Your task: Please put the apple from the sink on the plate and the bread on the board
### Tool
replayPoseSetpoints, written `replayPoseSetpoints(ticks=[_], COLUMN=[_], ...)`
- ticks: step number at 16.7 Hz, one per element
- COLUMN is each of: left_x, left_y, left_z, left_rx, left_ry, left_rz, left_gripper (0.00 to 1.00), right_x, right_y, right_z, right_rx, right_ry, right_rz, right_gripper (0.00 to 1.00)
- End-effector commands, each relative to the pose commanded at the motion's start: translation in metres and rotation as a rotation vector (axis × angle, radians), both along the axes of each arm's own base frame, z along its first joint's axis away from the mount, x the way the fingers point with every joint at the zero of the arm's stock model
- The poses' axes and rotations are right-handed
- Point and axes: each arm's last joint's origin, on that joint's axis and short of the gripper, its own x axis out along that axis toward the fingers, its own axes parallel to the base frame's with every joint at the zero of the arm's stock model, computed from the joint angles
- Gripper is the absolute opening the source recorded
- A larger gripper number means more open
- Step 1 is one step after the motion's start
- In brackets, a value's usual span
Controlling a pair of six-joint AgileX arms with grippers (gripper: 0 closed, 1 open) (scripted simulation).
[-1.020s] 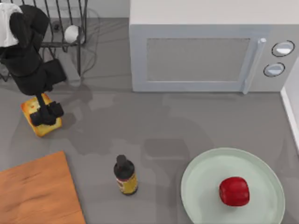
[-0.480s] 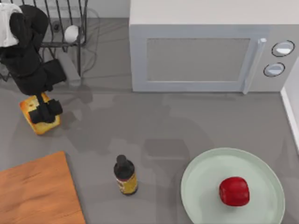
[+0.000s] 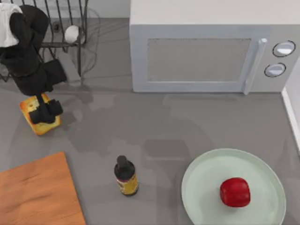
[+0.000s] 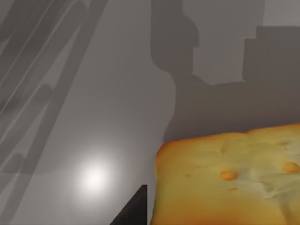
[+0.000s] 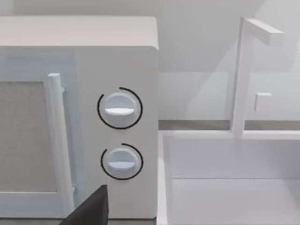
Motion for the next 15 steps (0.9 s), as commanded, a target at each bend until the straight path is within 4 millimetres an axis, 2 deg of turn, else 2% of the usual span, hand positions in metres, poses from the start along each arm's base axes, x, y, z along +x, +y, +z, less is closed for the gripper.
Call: replayPoseSetpoints(ticks=[1,3,5,11,13,15], left_x=[0.005,0.006,0.009,0.006,0.005,0.005], left_y=[-0.003,-0.002,-0.002,-0.003,-0.003,-0.003], left_z=[0.026,0.03,0.046,0.116,0.126,0.126], left_rx=[-0.013,-0.012,-0.013,-0.011,-0.013,-0.013], left_ry=[-0.096,-0.097,-0.098,-0.086,-0.096,-0.096], left_rz=[-0.005,-0.002,-0.002,-0.01,-0.005,-0.005], left_gripper=[0.0,0.0,0.0,0.0,0.0,0.0], right_x=[0.0,0.0,0.0,0.0,0.0,0.0], right_y=[0.0,0.0,0.0,0.0,0.0,0.0], right_z=[0.0,0.0,0.0,0.0,0.0,0.0], right_rx=[0.0,0.0,0.0,0.0,0.0,0.0], right_ry=[0.0,0.0,0.0,0.0,0.0,0.0], right_rz=[0.0,0.0,0.0,0.0,0.0,0.0], right_gripper=[1.0,1.0,1.0,1.0,1.0,1.0])
